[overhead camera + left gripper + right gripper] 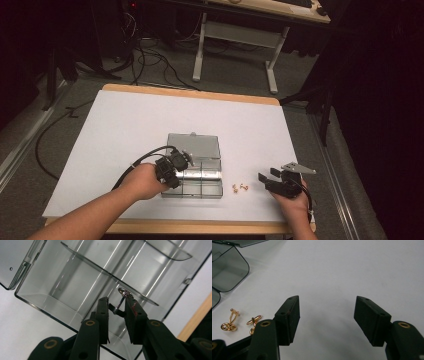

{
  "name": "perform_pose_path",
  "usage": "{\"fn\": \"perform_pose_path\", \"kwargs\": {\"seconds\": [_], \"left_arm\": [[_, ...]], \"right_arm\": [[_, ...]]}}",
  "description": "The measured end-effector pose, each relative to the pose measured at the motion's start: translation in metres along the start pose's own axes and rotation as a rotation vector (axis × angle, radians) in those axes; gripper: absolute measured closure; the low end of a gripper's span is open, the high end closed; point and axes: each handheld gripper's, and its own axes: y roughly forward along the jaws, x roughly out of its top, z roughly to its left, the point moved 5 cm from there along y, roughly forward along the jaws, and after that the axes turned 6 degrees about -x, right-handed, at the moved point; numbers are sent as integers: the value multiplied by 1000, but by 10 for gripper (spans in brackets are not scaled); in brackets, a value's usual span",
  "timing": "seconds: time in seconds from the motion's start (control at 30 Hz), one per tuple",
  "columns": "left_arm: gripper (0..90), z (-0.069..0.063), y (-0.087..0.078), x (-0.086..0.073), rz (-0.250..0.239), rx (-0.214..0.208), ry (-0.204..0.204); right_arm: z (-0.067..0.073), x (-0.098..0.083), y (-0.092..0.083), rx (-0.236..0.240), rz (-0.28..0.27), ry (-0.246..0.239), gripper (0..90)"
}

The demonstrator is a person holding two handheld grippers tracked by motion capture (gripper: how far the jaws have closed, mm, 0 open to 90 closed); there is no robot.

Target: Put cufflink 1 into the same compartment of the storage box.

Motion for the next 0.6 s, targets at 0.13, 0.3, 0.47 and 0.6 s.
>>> {"fn": "perform_pose_path", "kwargs": {"seconds": [0.13,0.3,0.47,0.6], "left_arm": [[744,2,4,0,9,4,-3],[743,4,8,0,15,4,-7],[742,2,13,1,23,4,4],[741,1,18,2,34,6,13]], "right_arm": [[0,0,0,-1,2,1,380],[0,0,0,-1,-2,0,379],[0,0,0,1,0,2,380],[0,0,0,8,2,4,379]]}}
